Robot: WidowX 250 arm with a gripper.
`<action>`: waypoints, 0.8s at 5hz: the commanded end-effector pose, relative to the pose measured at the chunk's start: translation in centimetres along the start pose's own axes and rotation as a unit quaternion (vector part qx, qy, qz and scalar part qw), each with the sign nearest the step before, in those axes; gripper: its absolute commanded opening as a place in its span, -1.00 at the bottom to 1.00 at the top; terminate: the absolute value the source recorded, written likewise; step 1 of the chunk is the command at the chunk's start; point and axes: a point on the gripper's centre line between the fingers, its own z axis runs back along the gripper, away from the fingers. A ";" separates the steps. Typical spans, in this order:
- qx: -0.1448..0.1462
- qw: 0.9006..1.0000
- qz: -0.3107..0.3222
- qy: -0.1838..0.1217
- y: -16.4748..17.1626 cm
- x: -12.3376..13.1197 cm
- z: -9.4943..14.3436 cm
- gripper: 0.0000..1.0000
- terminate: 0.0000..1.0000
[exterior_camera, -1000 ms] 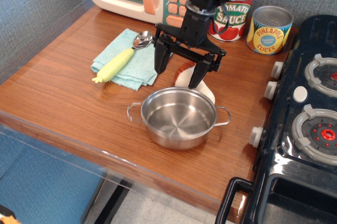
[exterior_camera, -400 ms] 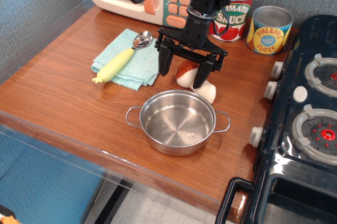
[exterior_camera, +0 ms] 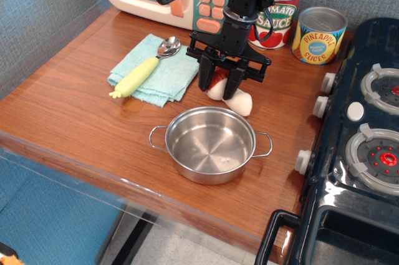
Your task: Move the mushroom and place in the pot
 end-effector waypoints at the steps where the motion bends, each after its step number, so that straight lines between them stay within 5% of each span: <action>1: -0.020 0.986 -0.047 -0.157 -0.3 -0.4 9.4 -1.00 -1.00; 2: -0.040 0.981 -0.072 -0.175 -1.0 -4.2 11.2 -1.00 -1.00; 4: -0.049 0.985 -0.130 -0.101 -1.6 -10.7 9.7 -1.00 -1.00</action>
